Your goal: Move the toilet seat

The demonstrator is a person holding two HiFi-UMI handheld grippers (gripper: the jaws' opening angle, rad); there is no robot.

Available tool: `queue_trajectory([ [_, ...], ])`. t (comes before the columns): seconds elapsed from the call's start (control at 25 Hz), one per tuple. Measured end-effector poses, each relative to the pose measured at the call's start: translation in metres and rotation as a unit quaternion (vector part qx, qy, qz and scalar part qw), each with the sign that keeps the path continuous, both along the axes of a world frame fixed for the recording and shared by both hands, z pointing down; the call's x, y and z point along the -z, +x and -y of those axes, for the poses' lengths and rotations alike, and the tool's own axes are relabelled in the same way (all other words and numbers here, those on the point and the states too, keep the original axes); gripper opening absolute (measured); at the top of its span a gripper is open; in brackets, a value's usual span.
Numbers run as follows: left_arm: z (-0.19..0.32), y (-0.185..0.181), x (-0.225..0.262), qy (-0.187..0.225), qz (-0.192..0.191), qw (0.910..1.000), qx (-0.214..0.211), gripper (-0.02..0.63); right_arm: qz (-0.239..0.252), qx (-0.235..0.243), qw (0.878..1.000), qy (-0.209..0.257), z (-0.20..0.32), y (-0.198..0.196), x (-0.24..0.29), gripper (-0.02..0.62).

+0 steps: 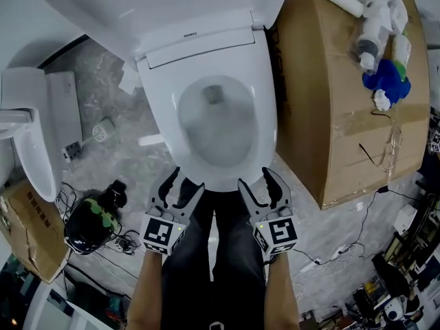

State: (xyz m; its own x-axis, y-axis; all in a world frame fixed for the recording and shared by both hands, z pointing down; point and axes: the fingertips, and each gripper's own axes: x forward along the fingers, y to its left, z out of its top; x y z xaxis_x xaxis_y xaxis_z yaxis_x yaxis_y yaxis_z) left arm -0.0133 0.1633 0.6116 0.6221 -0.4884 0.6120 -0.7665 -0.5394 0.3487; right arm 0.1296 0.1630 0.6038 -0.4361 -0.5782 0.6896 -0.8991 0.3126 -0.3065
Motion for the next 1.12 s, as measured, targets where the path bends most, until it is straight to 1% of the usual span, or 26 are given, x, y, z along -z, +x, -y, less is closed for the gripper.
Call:
queue_trajectory([
  [0.32, -0.007, -0.006, -0.037, -0.019, 0.014, 0.9995, 0.023, 0.336, -0.011, -0.014, 1.000, -0.020, -0.011, 0.010, -0.035, 0.278],
  [0.48, -0.009, -0.012, -0.055, -0.033, 0.021, 0.9983, 0.044, 0.363, -0.018, -0.022, 0.999, -0.029, -0.014, 0.014, -0.050, 0.299],
  [0.8, -0.017, -0.022, -0.084, -0.060, 0.033, 0.9952, 0.071, 0.403, -0.026, -0.042, 0.997, -0.052, -0.020, 0.026, -0.076, 0.369],
  [1.0, -0.021, -0.026, -0.101, -0.075, 0.037, 0.9933, 0.080, 0.425, -0.024, -0.057, 0.995, -0.076, -0.026, 0.029, -0.094, 0.440],
  [1.12, -0.023, -0.028, -0.110, -0.085, 0.041, 0.9917, 0.087, 0.439, -0.022, -0.066, 0.994, -0.089, -0.031, 0.029, -0.104, 0.465],
])
